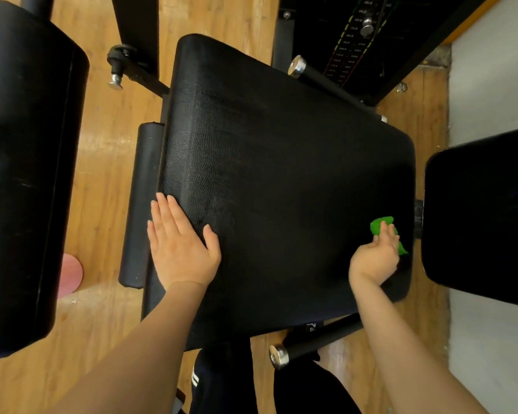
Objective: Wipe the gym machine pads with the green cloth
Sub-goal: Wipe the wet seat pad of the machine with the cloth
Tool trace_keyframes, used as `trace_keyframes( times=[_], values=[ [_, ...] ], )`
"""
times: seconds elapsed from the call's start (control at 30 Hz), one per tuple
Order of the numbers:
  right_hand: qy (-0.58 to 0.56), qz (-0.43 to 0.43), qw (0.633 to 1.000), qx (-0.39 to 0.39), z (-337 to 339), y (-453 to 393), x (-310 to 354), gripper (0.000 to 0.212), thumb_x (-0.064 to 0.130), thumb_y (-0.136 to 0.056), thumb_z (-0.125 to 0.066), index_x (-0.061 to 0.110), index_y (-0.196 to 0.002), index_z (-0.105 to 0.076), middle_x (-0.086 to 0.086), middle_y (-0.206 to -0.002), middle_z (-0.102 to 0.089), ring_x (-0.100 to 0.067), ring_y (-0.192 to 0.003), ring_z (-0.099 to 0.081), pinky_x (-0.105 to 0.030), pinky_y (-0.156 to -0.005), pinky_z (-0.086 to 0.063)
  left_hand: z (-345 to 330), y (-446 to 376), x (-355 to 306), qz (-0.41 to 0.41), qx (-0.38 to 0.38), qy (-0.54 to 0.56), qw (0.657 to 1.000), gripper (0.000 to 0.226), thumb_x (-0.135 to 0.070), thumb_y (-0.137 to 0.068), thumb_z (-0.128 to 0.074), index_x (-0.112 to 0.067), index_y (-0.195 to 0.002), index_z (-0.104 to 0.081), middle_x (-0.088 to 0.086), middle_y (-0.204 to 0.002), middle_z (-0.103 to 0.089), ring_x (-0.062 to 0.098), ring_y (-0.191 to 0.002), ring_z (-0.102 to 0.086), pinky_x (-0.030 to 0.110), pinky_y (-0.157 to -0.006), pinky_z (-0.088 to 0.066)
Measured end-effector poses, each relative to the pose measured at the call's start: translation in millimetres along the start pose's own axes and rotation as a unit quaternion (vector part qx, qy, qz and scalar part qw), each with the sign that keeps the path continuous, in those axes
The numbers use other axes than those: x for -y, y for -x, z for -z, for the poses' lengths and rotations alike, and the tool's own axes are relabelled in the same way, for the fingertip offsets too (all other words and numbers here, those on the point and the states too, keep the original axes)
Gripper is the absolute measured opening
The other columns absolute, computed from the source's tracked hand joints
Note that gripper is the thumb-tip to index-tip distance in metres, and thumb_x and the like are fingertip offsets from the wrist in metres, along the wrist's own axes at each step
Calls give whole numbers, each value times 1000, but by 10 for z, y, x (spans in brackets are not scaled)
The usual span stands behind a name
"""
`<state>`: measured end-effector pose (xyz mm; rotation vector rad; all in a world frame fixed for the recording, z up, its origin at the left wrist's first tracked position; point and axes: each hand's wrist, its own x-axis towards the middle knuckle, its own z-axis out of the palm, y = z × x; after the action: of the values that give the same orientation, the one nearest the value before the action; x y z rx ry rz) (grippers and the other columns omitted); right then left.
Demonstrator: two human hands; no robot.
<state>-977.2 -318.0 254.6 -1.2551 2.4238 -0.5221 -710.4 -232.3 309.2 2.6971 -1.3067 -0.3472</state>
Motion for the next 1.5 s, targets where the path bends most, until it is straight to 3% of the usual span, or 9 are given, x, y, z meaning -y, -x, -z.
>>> trace_keyframes(
  times=[0.2, 0.37, 0.67, 0.83, 1.03, 1.13, 1.2, 1.37, 1.5],
  values=[
    [-8, 29, 999, 32, -177, 659, 583, 45, -5, -94, -38, 7, -137, -44, -6, -148, -36, -21, -141, -24, -23, -110, -18, 48, -33, 6, -2, 18, 11, 1000, 76, -37, -89, -32, 6, -149, -16, 24, -158, -15, 35, -147, -12, 47, -119, -12],
    [26, 72, 992, 104, -205, 963, 1000, 52, -3, -95, -35, 16, -144, -33, 3, -153, -25, -14, -144, -12, -23, -112, -18, 121, -15, -34, -2, 53, 21, 998, 74, -34, -96, -40, 2, -152, -7, 19, -160, -5, 31, -149, -2, 42, -120, -2],
    [77, 274, 943, 174, -256, 1331, 1632, 59, -6, -92, -40, 19, -145, -32, 2, -154, -25, -17, -144, -10, -29, -114, -17, 272, 115, 212, -37, 97, 44, 994, 76, -38, -100, -41, -4, -153, 1, 13, -162, 2, 26, -149, 3, 37, -119, -1],
    [62, 407, 883, 226, -347, 1539, 2030, 57, -8, -92, -40, 16, -143, -36, -1, -154, -25, -21, -144, -10, -35, -116, -19, 241, 420, 363, 8, 96, 68, 993, 76, -38, -98, -43, -1, -153, -4, 15, -161, -4, 27, -149, -3, 39, -121, -8],
    [89, 613, 746, 246, -484, 1800, 2091, 45, -1, -93, -40, 5, -137, -44, -10, -146, -40, -27, -141, -23, -35, -114, -12, 226, 624, 392, 41, 108, 75, 990, 79, -38, -97, -42, 0, -152, 0, 17, -161, -1, 27, -150, -1, 39, -122, -5],
    [39, 613, 754, 234, -472, 1732, 1854, 46, -11, -76, -49, 0, -119, -61, -16, -127, -58, -36, -125, -47, -44, -104, -36, 187, 621, 405, 40, 90, 60, 993, 79, -36, -95, -49, 4, -151, -9, 21, -159, -10, 31, -149, -10, 42, -121, -11],
    [4, 602, 767, 224, -435, 1637, 1672, 50, -13, -69, -50, 2, -113, -65, -14, -122, -62, -36, -120, -52, -46, -97, -44, 165, 625, 393, 40, 78, 60, 994, 77, -35, -94, -49, 5, -150, -14, 23, -158, -15, 33, -147, -15, 44, -120, -14],
    [-18, 545, 811, 214, -250, 1279, 1177, 53, -17, -71, -50, 4, -117, -64, -11, -127, -59, -34, -125, -48, -46, -100, -41, 104, 645, 403, 40, 51, 53, 996, 80, -44, -87, -26, 7, -149, -19, 24, -156, -20, 35, -145, -21, 46, -117, -19],
    [7, 491, 846, 207, -87, 934, 788, 54, -20, -76, -52, 6, -123, -60, -10, -132, -55, -31, -130, -42, -48, -104, -37, 64, 655, 414, 40, 40, 46, 997, 80, -44, -87, -27, 5, -150, -19, 21, -157, -19, 33, -146, -19, 45, -118, -18]
  ],
)
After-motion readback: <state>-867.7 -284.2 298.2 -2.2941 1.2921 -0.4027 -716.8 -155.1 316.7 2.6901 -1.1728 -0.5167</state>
